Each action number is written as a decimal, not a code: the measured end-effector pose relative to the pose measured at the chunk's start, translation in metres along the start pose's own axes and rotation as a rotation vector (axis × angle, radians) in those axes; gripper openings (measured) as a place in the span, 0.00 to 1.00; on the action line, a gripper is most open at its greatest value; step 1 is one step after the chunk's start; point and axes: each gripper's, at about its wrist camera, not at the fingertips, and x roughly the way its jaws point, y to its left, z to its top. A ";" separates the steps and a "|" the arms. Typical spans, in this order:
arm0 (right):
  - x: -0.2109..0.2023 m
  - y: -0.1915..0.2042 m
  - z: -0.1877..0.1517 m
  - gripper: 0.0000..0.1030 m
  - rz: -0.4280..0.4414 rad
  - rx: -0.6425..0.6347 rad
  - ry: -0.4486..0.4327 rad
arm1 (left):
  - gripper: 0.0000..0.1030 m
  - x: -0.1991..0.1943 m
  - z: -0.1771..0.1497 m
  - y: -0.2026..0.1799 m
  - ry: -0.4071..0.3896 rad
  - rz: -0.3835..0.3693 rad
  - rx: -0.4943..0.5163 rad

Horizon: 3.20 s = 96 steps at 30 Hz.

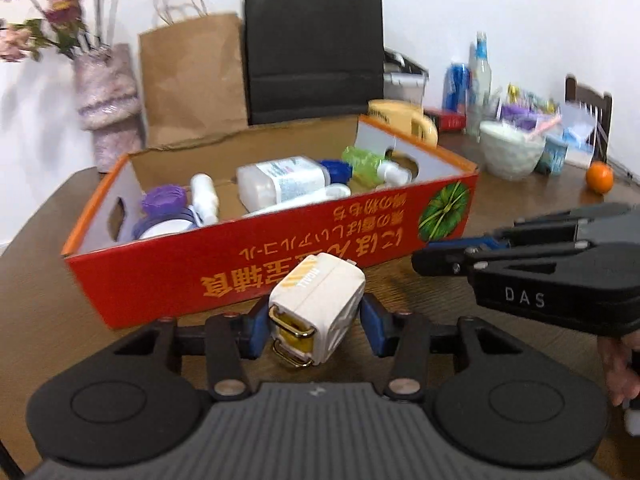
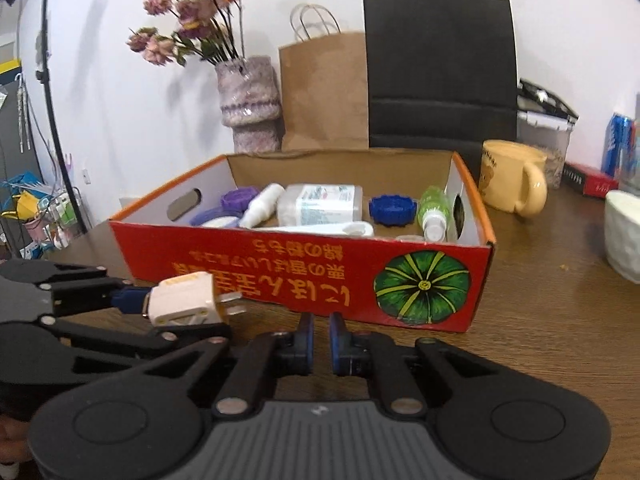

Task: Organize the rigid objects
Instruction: 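Carry the white cube with the left tool into the box and open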

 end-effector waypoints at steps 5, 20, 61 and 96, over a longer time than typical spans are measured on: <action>-0.057 0.020 -0.014 0.08 0.000 -0.032 -0.075 | 0.46 -0.062 -0.013 -0.017 -0.101 0.073 -0.018; -0.231 0.088 -0.080 0.08 0.012 -0.035 -0.235 | 0.46 -0.247 -0.072 -0.060 -0.282 0.275 -0.171; -0.073 0.005 0.085 0.08 0.036 0.008 -0.177 | 0.46 -0.090 0.085 0.039 -0.159 0.214 -0.198; 0.173 -0.055 0.149 0.48 -0.054 0.007 0.501 | 0.68 0.185 0.180 0.102 0.538 0.151 -0.280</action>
